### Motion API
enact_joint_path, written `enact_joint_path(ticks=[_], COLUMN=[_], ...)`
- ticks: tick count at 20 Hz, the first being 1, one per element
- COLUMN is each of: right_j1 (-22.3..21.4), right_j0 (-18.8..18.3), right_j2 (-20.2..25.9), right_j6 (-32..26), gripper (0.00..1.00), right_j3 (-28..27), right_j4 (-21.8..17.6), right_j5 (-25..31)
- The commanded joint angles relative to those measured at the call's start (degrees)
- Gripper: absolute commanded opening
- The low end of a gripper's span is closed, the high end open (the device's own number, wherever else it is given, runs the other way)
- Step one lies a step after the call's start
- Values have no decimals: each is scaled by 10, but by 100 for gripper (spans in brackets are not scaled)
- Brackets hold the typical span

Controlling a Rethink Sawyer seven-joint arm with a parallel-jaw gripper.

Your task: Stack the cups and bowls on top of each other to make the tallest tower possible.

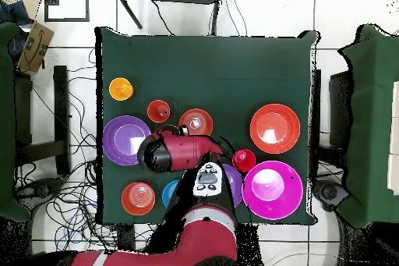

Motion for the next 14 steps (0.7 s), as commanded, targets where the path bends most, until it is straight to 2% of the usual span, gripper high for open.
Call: enact_joint_path(ticks=[1, 14], right_j1=[39, 72], right_j0=[-12, 0], right_j2=[49, 36], right_j6=[18, 26], gripper=[0, 0], right_j3=[-62, -87], right_j4=[-17, -24], right_j5=[61, 39])
